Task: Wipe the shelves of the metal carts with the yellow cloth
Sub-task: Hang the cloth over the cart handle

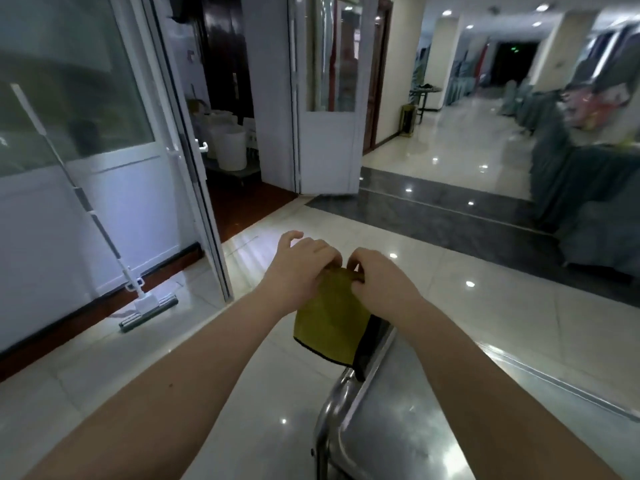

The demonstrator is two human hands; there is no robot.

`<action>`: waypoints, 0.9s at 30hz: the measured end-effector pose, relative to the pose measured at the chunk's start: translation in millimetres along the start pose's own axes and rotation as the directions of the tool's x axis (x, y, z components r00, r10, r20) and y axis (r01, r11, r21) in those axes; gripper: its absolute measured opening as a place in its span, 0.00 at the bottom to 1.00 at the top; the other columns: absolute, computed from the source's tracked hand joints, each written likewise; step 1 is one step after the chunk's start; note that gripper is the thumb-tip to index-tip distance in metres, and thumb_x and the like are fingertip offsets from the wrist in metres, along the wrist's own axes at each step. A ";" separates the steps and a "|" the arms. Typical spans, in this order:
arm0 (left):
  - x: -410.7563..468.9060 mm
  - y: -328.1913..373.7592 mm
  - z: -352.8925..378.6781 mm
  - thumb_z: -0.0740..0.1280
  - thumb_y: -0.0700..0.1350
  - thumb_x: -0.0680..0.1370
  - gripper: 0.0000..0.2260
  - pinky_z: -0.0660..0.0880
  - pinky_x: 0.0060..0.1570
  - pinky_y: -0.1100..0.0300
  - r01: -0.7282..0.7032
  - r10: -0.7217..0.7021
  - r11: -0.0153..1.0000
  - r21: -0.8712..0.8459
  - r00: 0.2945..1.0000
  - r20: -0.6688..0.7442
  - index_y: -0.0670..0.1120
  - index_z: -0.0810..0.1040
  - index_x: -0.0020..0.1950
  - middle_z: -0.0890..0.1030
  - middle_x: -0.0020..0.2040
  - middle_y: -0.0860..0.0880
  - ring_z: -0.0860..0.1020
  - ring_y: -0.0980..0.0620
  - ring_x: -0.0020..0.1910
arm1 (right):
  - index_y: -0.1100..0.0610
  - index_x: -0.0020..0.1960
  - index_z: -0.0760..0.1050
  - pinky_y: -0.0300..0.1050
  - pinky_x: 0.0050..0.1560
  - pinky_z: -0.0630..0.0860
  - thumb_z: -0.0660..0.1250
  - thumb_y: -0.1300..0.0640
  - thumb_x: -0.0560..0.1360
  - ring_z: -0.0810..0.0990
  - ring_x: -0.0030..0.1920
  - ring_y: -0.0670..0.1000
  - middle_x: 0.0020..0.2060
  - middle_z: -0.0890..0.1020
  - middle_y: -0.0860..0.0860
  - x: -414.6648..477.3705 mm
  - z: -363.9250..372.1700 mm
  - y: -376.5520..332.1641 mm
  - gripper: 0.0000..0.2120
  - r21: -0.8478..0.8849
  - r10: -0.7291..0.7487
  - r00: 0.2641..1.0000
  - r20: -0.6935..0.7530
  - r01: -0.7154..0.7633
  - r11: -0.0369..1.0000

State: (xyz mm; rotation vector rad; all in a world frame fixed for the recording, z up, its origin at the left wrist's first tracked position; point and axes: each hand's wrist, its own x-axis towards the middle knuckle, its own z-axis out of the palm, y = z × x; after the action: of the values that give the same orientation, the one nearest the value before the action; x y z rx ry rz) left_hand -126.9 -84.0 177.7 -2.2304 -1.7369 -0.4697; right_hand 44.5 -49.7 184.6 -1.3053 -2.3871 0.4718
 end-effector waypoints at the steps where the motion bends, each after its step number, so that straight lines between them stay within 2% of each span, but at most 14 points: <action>1: 12.7 -8.1 9.2 0.64 0.39 0.79 0.11 0.52 0.71 0.50 -0.046 0.046 0.999 -0.019 0.999 -0.026 0.53 0.79 0.56 0.80 0.55 0.55 0.75 0.53 0.59 | 0.53 0.61 0.71 0.42 0.49 0.72 0.63 0.60 0.77 0.75 0.49 0.51 0.53 0.73 0.50 10.7 4.0 0.8 0.13 0.008 0.034 0.999 -0.005 -0.034 0.999; 4: 45.7 -32.1 34.2 0.66 0.40 0.77 0.09 0.55 0.68 0.50 -0.155 0.145 0.981 -0.120 0.986 -0.084 0.52 0.81 0.53 0.82 0.51 0.53 0.79 0.50 0.54 | 0.53 0.62 0.69 0.42 0.48 0.70 0.65 0.54 0.77 0.75 0.49 0.51 0.50 0.74 0.49 39.1 19.8 0.1 0.15 -0.022 0.133 0.990 -0.043 -0.134 0.991; 7: 71.0 -51.9 56.9 0.62 0.43 0.77 0.08 0.60 0.66 0.49 -0.229 0.205 0.953 -0.200 0.970 -0.131 0.52 0.80 0.50 0.82 0.48 0.54 0.80 0.51 0.49 | 0.55 0.60 0.70 0.41 0.45 0.67 0.61 0.51 0.80 0.75 0.46 0.51 0.50 0.78 0.51 61.3 34.2 2.0 0.11 -0.127 0.233 0.961 -0.146 -0.252 0.959; 9: 79.1 -61.0 70.6 0.61 0.43 0.77 0.09 0.65 0.64 0.48 -0.226 0.188 0.932 -0.282 0.970 -0.156 0.52 0.80 0.50 0.82 0.48 0.55 0.79 0.52 0.48 | 0.55 0.60 0.70 0.42 0.44 0.67 0.58 0.54 0.82 0.74 0.45 0.51 0.50 0.79 0.52 73.1 40.5 4.7 0.09 -0.188 0.268 0.950 -0.158 -0.295 0.937; 11: 81.2 -70.5 86.6 0.66 0.40 0.76 0.09 0.72 0.58 0.49 -0.187 0.126 0.881 -0.435 0.978 -0.166 0.50 0.80 0.53 0.82 0.49 0.53 0.79 0.51 0.47 | 0.55 0.59 0.71 0.43 0.43 0.69 0.59 0.56 0.81 0.75 0.45 0.52 0.49 0.79 0.52 83.1 43.7 7.4 0.08 -0.239 0.275 0.950 -0.147 -0.304 0.922; 13: 78.7 -79.9 100.7 0.71 0.38 0.75 0.15 0.74 0.57 0.54 -0.036 -0.003 0.783 -0.621 0.998 -0.061 0.50 0.77 0.60 0.81 0.52 0.53 0.77 0.53 0.51 | 0.56 0.57 0.72 0.45 0.42 0.72 0.61 0.57 0.80 0.76 0.44 0.52 0.47 0.79 0.52 90.4 43.7 11.3 0.07 -0.253 0.275 0.950 -0.149 -0.305 0.918; 15: 71.1 -87.6 118.0 0.74 0.42 0.74 0.20 0.70 0.59 0.59 0.131 -0.096 0.704 -0.698 0.991 0.089 0.53 0.74 0.64 0.78 0.56 0.56 0.75 0.55 0.55 | 0.56 0.55 0.73 0.46 0.42 0.74 0.61 0.58 0.79 0.77 0.43 0.52 0.46 0.79 0.52 92.9 43.0 16.5 0.06 -0.230 0.282 0.946 -0.161 -0.314 0.921; 17: 62.7 -88.9 134.3 0.76 0.45 0.72 0.25 0.68 0.59 0.61 0.222 -0.116 0.659 -0.719 0.974 0.194 0.54 0.73 0.67 0.77 0.59 0.57 0.73 0.56 0.57 | 0.55 0.55 0.74 0.47 0.44 0.75 0.59 0.57 0.80 0.78 0.45 0.52 0.46 0.80 0.51 89.6 41.0 22.6 0.07 -0.175 0.289 0.944 -0.163 -0.315 0.933; 20: 57.2 -83.4 152.0 0.79 0.46 0.69 0.28 0.67 0.60 0.63 0.254 -0.052 0.589 -0.767 0.959 0.278 0.52 0.74 0.68 0.76 0.60 0.57 0.71 0.59 0.58 | 0.53 0.58 0.75 0.47 0.46 0.74 0.59 0.57 0.80 0.76 0.46 0.51 0.47 0.80 0.51 77.4 33.3 31.5 0.09 -0.046 0.296 0.949 -0.107 -0.302 0.952; 23: 60.2 -75.4 165.9 0.79 0.49 0.67 0.22 0.73 0.58 0.58 0.237 0.038 0.545 -0.804 0.951 0.307 0.50 0.79 0.59 0.81 0.55 0.53 0.78 0.54 0.56 | 0.53 0.57 0.76 0.46 0.47 0.75 0.61 0.60 0.79 0.77 0.47 0.52 0.47 0.81 0.51 66.1 26.5 42.9 0.09 0.108 0.306 0.944 -0.125 -0.294 0.950; 25: 63.0 -67.5 167.8 0.77 0.46 0.70 0.12 0.75 0.53 0.55 0.290 0.021 0.535 -0.793 0.934 0.356 0.54 0.80 0.50 0.82 0.49 0.54 0.79 0.53 0.52 | 0.54 0.55 0.77 0.45 0.49 0.74 0.62 0.62 0.78 0.78 0.49 0.51 0.48 0.81 0.50 58.3 25.1 52.8 0.09 0.185 0.316 0.937 -0.152 -0.287 0.940; 27: 65.8 -60.9 166.7 0.75 0.43 0.71 0.10 0.74 0.49 0.55 0.341 -0.019 0.527 -0.778 0.920 0.391 0.58 0.78 0.43 0.81 0.44 0.57 0.79 0.54 0.49 | 0.53 0.54 0.76 0.44 0.49 0.75 0.60 0.65 0.78 0.78 0.49 0.51 0.49 0.81 0.50 49.0 22.4 64.8 0.11 0.188 0.328 0.931 -0.163 -0.297 0.936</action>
State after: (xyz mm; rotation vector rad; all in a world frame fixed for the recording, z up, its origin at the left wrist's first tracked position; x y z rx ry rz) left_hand -156.9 56.5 54.5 -2.8897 -2.2681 -1.2882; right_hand 56.5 22.8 143.3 -1.5866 -1.9482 0.5850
